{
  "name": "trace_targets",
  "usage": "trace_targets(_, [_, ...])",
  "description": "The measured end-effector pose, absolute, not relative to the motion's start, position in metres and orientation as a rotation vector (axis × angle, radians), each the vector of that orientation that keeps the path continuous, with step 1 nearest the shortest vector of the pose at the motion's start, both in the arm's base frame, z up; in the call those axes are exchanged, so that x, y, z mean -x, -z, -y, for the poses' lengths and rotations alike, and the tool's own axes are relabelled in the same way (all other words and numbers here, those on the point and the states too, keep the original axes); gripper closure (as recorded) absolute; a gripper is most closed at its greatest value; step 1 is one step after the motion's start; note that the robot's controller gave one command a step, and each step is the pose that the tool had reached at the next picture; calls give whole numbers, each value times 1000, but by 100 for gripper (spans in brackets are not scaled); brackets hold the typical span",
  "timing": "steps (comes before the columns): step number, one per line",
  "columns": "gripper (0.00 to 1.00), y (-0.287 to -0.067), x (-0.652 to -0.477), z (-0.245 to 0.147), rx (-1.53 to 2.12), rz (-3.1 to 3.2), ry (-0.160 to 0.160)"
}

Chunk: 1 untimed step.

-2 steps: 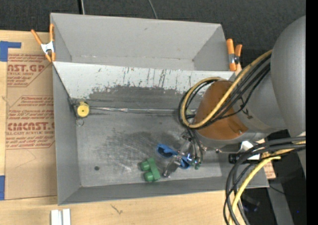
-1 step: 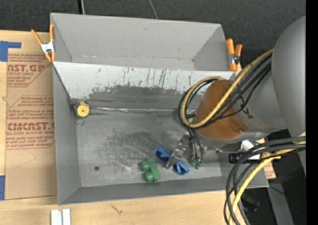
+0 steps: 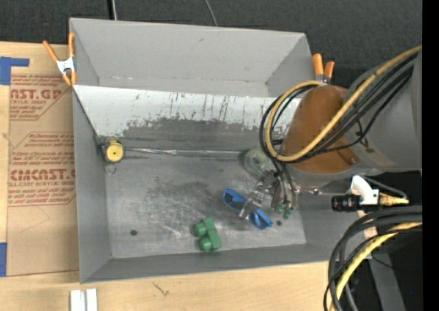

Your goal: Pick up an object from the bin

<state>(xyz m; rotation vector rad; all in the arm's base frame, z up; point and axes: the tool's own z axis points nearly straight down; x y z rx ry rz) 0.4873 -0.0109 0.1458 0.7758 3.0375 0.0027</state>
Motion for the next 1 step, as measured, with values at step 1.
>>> trace_targets(1, [100,-169,-488,11,-775,-3042,-2])
